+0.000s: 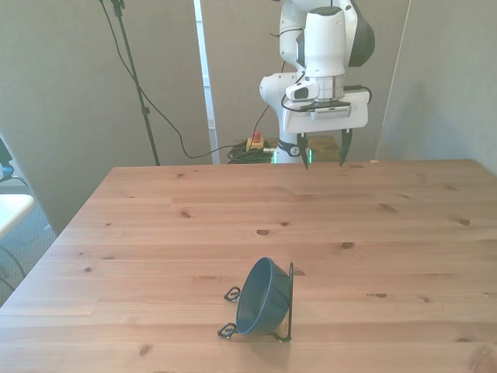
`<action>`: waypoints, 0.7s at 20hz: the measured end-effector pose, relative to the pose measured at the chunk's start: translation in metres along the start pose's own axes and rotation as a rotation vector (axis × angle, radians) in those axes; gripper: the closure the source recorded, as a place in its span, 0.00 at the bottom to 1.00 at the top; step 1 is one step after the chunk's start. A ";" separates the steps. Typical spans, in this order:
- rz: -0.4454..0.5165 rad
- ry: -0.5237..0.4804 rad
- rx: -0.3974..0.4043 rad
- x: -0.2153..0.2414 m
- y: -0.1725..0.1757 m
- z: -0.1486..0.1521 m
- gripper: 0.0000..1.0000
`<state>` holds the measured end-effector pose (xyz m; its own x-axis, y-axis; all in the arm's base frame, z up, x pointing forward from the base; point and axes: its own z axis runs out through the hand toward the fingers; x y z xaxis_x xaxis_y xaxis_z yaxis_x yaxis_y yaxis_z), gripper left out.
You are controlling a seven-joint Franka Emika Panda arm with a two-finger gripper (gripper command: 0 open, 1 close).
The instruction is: Unload the bowl
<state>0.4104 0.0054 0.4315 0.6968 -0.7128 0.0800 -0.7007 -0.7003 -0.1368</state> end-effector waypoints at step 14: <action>0.054 0.065 0.070 0.047 0.010 -0.026 0.00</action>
<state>0.4325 -0.0361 0.4601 0.6457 -0.7518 0.1339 -0.7227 -0.6583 -0.2106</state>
